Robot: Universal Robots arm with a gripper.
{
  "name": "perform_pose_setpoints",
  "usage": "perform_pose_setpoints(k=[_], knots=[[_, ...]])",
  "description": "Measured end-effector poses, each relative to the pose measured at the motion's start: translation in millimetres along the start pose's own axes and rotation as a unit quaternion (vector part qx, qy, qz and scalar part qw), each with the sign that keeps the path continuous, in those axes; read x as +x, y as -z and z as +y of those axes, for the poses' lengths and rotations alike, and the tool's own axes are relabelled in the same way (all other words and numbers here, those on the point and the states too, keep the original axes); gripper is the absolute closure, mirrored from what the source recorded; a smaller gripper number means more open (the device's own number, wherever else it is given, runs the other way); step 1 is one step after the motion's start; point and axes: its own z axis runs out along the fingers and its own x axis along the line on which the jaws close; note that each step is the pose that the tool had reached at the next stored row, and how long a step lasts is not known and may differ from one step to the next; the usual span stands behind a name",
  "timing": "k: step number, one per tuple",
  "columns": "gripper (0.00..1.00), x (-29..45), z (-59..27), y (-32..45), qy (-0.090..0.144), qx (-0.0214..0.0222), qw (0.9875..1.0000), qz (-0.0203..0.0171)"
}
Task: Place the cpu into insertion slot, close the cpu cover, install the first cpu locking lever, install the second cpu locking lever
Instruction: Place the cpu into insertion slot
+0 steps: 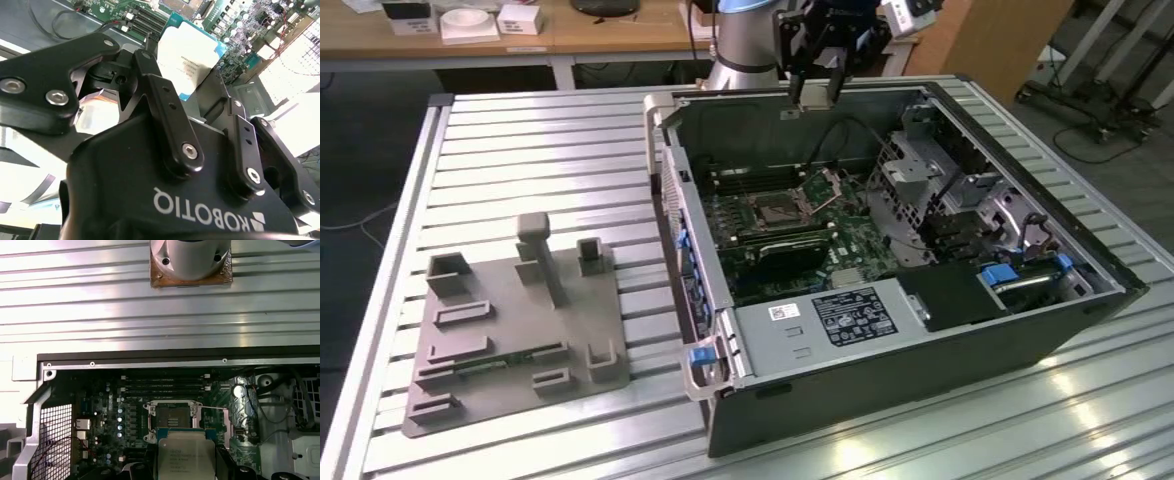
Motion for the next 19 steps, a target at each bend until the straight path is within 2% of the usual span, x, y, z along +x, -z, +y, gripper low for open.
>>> perform_pose_setpoints(k=[19], knots=[[0.46,0.1,0.0,-0.1,-0.011,-0.0002,0.9999,-0.0010]])
